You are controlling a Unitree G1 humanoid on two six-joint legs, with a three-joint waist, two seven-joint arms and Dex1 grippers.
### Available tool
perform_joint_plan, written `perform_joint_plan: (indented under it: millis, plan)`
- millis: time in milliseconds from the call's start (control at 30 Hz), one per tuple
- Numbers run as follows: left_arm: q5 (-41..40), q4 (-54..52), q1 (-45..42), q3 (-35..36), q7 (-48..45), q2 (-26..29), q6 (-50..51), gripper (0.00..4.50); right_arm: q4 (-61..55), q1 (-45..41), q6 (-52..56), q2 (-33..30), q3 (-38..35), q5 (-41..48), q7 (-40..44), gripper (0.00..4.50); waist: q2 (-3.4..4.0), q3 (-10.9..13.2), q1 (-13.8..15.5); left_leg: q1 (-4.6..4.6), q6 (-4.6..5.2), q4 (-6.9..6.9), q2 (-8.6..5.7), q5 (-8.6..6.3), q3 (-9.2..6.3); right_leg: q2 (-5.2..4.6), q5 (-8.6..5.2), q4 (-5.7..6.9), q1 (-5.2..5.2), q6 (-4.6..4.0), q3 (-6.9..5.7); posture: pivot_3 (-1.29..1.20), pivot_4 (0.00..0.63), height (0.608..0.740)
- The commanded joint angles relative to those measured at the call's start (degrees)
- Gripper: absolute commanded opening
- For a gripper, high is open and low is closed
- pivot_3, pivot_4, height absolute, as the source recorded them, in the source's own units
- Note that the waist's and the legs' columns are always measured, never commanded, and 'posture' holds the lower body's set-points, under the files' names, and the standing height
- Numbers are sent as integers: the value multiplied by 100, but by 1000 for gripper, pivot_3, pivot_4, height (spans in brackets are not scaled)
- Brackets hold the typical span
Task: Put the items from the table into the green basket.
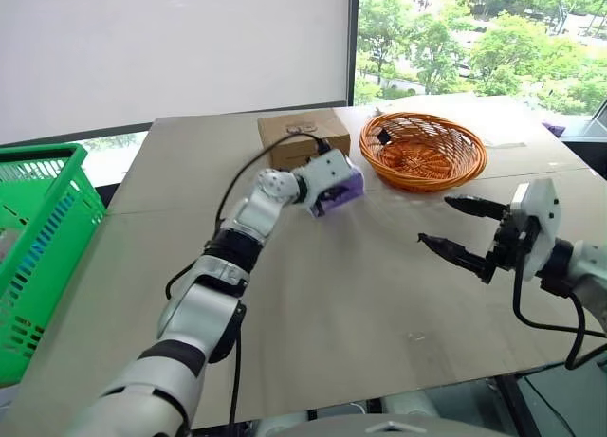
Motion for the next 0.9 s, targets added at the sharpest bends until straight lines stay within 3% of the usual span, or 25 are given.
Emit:
perform_joint_plan:
  millis: [33, 267, 467, 700, 900]
  plan:
    - [-206, -943, -295, 777, 225, 601, 713, 908, -55, -558, 119, 137, 236, 497, 105, 4500, 0, 0, 35, 0, 0, -3, 1, 0, 1, 2, 0, 0, -3, 0, 2, 51, 0, 740]
    - [163, -1709, -34, 1517, 459, 2433, 1624, 908, 546, -1692, 66, 742, 931, 556, 222, 4500, -4, 3, 430, -1, 0, -6, 1, 0, -1, 2, 0, -3, -6, -2, -5, 177, 0, 740]
    - [445, -2726, 1064, 2105, 407, 3751, 2535, 908, 951, -2352, -92, 1139, 1120, 622, 572, 4500, -14, 5, 794, -15, 1, -6, 0, -1, -4, -4, 0, -5, -15, -3, -11, 250, 0, 740]
    - [273, -3453, 2066, 2517, 425, 3931, 3242, 908, 1267, -2598, -180, 1227, 1251, 477, 809, 4500, -37, 2, 1286, -26, 1, 3, 22, -1, -18, -12, -1, -6, -16, -6, -40, 282, 0, 740]
    - [522, -3305, 2414, 2740, 905, 4162, 3407, 908, 1353, -2631, -245, 1217, 1195, 396, 845, 4500, -37, 1, 1347, -26, 0, 3, 28, -1, -17, -4, -1, -4, -18, -9, -42, 275, 0, 740]
